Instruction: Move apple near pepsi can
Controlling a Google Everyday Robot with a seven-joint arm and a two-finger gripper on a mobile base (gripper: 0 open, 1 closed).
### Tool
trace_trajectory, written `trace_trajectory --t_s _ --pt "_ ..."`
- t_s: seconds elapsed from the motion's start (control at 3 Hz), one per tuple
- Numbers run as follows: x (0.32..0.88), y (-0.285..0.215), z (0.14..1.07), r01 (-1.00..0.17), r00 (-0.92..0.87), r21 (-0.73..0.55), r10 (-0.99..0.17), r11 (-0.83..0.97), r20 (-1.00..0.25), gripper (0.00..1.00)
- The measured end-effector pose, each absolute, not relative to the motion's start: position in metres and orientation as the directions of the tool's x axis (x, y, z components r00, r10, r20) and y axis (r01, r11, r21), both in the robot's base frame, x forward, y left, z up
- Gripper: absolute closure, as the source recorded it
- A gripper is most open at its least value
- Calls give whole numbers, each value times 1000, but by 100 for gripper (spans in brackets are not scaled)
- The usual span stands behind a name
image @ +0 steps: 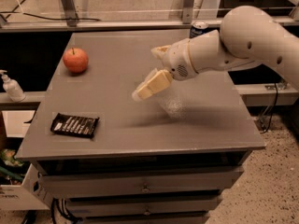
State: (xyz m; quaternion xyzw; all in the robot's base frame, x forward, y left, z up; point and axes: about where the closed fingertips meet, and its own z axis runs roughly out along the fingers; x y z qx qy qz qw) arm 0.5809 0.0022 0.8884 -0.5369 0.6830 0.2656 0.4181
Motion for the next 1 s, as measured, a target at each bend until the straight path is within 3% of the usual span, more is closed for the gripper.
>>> trace_trajectory --t_s 1.0 --pt "652 135 883 -953 -58 -51 -345 297 -937 0"
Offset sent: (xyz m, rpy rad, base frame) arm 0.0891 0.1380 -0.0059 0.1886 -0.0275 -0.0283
